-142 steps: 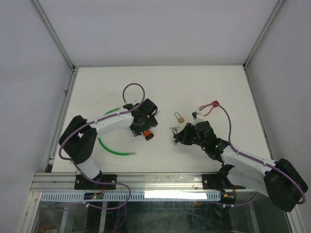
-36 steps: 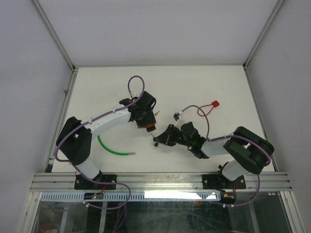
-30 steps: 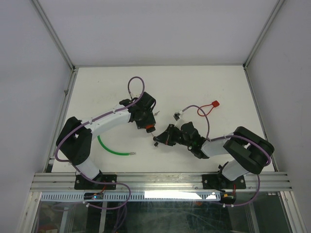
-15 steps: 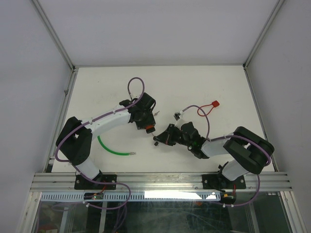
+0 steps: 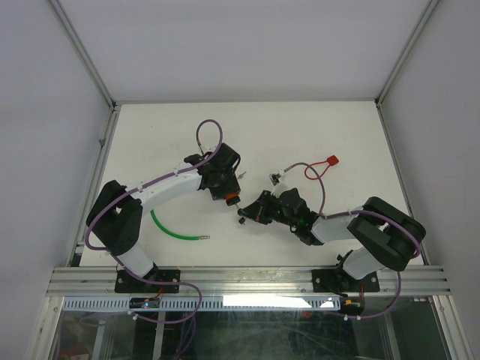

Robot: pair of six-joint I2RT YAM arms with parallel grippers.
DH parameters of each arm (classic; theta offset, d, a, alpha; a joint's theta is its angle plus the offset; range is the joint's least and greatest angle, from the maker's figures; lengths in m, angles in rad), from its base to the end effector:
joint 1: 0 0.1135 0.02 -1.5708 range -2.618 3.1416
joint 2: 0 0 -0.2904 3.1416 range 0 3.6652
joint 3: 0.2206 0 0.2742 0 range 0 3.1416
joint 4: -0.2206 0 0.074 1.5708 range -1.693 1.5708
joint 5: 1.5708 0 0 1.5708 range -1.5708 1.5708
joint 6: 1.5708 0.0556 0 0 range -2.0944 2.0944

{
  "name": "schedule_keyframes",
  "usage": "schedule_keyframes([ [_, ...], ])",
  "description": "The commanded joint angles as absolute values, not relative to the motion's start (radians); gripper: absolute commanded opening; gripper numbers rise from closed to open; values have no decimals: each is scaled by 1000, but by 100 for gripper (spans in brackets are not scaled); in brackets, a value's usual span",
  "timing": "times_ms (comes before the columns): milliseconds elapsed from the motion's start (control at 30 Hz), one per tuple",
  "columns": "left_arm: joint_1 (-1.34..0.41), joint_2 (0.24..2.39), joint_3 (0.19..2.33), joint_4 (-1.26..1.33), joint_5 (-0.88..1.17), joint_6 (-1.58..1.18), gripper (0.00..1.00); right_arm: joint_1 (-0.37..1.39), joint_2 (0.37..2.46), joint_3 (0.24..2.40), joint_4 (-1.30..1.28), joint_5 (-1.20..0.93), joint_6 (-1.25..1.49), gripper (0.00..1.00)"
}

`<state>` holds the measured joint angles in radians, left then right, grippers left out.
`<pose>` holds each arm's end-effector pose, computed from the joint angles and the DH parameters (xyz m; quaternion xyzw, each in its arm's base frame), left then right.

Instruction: Unlock with the key

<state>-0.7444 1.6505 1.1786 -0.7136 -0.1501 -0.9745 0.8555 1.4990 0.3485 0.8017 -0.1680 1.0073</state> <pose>0.2683 -0.2359 0.2153 -0.1266 0.9706 -0.0966 0.1804 0.1794 0.2206 0.1393 0.0139 0.8175 0.4997 0.2860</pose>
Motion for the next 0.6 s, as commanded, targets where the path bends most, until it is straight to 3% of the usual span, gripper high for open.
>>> schedule_keyframes([
  [0,-742,1580,1174,-669,-133,-1008,8,858,1477,371,797,-122,1027,0],
  [567,-758,1547,1117,-626,-122,-1084,8,857,1481,369,862,-78,1078,0],
])
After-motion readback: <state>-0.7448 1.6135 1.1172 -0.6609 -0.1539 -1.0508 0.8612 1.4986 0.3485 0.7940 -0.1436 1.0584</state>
